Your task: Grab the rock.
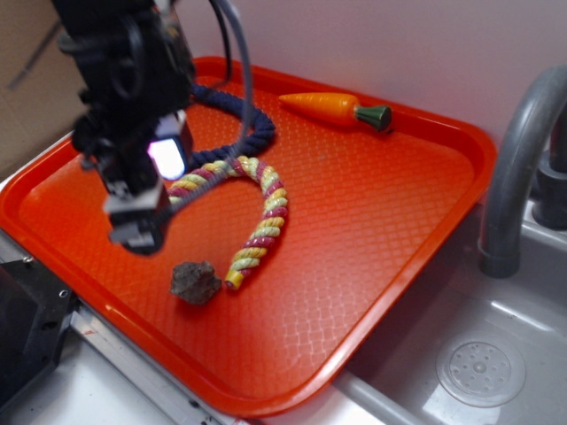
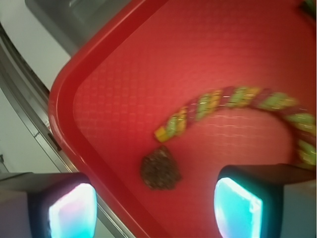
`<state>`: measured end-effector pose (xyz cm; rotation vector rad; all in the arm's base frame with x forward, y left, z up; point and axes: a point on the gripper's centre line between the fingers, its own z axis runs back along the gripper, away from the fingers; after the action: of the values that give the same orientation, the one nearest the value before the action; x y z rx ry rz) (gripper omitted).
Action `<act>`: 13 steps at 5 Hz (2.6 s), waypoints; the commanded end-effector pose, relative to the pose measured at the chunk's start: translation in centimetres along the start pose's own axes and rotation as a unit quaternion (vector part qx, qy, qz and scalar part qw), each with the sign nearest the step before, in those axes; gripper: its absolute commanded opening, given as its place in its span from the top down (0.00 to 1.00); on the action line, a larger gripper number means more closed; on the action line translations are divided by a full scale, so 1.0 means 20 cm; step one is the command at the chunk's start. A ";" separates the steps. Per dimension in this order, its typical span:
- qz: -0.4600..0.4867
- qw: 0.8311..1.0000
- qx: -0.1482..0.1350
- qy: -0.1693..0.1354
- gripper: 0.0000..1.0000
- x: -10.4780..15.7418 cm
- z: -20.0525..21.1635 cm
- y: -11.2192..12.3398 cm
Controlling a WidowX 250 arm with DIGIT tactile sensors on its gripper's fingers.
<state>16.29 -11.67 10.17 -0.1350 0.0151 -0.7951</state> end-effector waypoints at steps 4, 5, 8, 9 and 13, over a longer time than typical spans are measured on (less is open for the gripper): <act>-0.037 0.989 0.040 0.137 0.00 -0.04 -0.43 -0.12; -0.018 0.988 0.034 0.149 0.00 -0.05 -0.46 -0.11; 0.006 0.988 0.035 0.151 1.00 -0.09 -0.42 -0.11; 0.068 0.989 0.024 0.131 1.00 -0.06 -0.27 -0.04; 0.231 0.970 0.049 -0.056 1.00 -0.05 0.62 0.17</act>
<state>20.17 -7.06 20.56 -0.0684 -0.0362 -0.3226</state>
